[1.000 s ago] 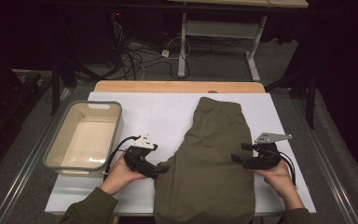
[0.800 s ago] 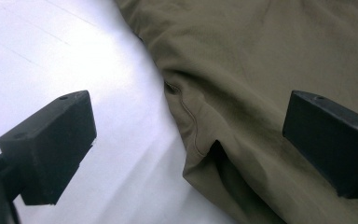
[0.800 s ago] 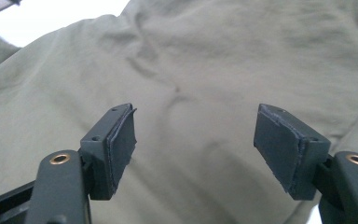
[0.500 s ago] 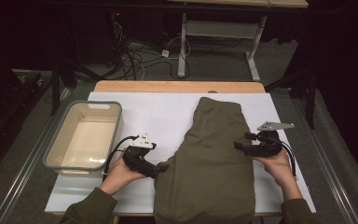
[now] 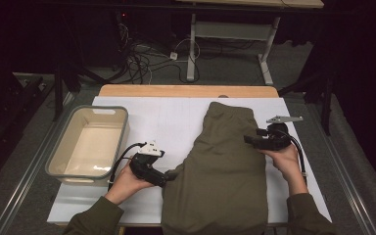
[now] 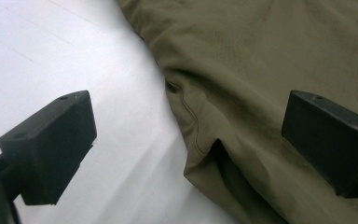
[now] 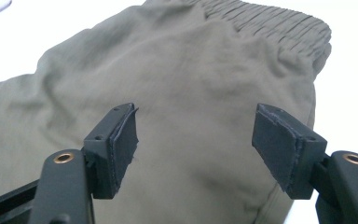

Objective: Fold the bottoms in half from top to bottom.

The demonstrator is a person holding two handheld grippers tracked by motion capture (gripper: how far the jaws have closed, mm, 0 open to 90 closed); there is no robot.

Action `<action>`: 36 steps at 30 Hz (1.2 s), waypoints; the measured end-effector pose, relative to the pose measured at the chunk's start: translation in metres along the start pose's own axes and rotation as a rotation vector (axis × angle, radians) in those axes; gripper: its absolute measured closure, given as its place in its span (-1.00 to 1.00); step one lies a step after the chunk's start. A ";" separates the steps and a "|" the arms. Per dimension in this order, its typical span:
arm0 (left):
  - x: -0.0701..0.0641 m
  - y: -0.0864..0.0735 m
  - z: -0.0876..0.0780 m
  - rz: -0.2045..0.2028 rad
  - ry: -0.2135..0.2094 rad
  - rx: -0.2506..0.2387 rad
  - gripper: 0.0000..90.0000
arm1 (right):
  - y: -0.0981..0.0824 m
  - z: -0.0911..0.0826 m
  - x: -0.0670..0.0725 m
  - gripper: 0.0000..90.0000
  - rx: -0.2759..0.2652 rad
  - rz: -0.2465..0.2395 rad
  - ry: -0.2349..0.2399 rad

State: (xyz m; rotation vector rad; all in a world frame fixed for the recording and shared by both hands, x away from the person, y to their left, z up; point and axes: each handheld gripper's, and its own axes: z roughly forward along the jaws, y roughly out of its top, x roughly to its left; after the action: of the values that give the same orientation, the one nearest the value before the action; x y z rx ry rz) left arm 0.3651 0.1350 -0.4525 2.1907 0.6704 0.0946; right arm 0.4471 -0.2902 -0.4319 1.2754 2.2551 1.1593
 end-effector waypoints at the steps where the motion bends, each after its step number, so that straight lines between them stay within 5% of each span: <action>1: 0.000 0.000 0.000 0.000 0.000 0.001 -0.93 | 0.002 0.002 -0.002 -0.29 0.001 0.014 0.000; 18: 0.000 0.000 0.005 0.008 0.011 0.009 -0.91 | 0.042 0.030 -0.044 -0.03 0.003 0.118 -0.092; 36: -0.001 0.000 0.007 0.020 0.026 0.021 -0.90 | 0.043 0.071 -0.074 0.19 0.068 0.234 -0.126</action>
State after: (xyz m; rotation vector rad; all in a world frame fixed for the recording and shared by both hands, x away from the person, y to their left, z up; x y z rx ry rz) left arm 0.3664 0.1296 -0.4570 2.2203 0.6662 0.1270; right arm 0.5554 -0.3032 -0.4529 1.6271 2.1140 1.0514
